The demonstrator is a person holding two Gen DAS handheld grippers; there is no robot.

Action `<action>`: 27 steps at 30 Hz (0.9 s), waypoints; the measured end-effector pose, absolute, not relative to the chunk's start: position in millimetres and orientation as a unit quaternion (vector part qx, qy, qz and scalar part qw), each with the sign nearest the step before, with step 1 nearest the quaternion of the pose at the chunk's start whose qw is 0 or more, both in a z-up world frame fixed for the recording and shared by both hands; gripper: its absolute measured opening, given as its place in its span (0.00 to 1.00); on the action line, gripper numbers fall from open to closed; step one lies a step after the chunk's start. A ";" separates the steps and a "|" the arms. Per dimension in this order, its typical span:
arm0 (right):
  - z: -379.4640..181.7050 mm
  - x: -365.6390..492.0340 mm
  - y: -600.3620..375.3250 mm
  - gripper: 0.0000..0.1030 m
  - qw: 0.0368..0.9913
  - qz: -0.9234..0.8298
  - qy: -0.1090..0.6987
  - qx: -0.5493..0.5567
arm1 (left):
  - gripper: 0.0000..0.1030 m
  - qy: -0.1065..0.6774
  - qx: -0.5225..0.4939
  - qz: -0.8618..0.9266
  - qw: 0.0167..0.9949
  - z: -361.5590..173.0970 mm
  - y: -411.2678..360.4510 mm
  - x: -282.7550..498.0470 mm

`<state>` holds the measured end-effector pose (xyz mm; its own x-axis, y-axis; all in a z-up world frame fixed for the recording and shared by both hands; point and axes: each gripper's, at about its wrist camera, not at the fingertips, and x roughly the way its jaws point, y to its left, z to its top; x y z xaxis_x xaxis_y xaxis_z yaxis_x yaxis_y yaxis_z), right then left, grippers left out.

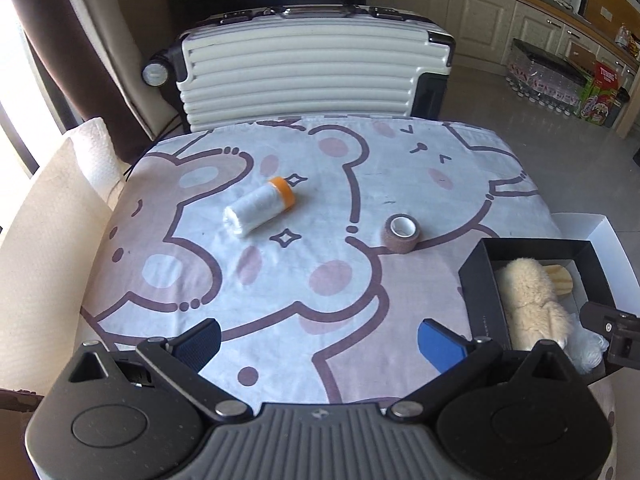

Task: Organize objects

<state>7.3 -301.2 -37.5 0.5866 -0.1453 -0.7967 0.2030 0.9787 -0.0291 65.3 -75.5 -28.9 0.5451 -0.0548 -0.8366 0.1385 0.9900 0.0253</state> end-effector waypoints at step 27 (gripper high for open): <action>-42.5 38.1 -237.5 1.00 0.895 -0.052 0.441 0.033 | 1.00 0.463 0.025 0.000 0.886 -29.5 -7.4 74.0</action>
<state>38.1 -237.5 -42.5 0.6059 -0.0644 -0.7929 0.1220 0.9925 0.0126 74.0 -7.4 -29.5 0.5709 0.0221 -0.8207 0.0237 0.9988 0.0434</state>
